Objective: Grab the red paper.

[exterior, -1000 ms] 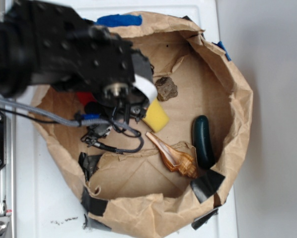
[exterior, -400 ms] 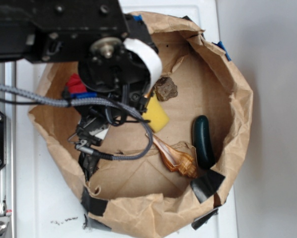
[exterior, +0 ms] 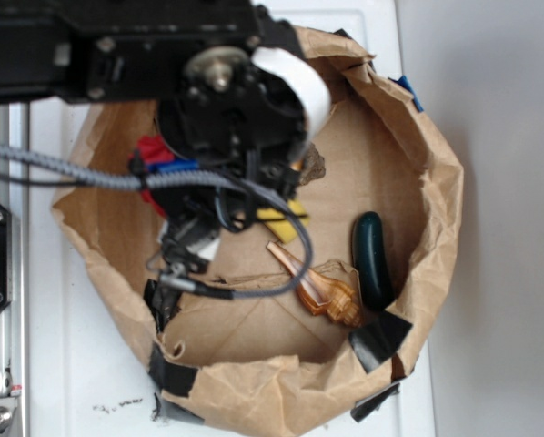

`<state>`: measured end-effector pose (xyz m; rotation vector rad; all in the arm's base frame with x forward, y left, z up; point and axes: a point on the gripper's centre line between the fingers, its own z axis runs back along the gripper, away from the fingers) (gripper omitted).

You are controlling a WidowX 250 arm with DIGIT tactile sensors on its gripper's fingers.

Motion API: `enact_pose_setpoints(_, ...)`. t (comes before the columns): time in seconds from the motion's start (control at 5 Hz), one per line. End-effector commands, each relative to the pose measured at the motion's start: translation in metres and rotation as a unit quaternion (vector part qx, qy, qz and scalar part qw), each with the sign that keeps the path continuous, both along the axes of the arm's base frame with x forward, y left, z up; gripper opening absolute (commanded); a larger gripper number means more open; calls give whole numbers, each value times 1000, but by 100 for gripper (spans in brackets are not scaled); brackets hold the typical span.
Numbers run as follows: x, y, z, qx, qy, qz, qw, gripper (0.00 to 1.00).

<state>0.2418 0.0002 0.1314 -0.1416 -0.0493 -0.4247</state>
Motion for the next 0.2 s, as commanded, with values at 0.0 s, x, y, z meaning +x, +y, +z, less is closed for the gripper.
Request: enact_pose_setpoints(0.0, 18, -4, 15, -12, -33, 9, 999, 0)
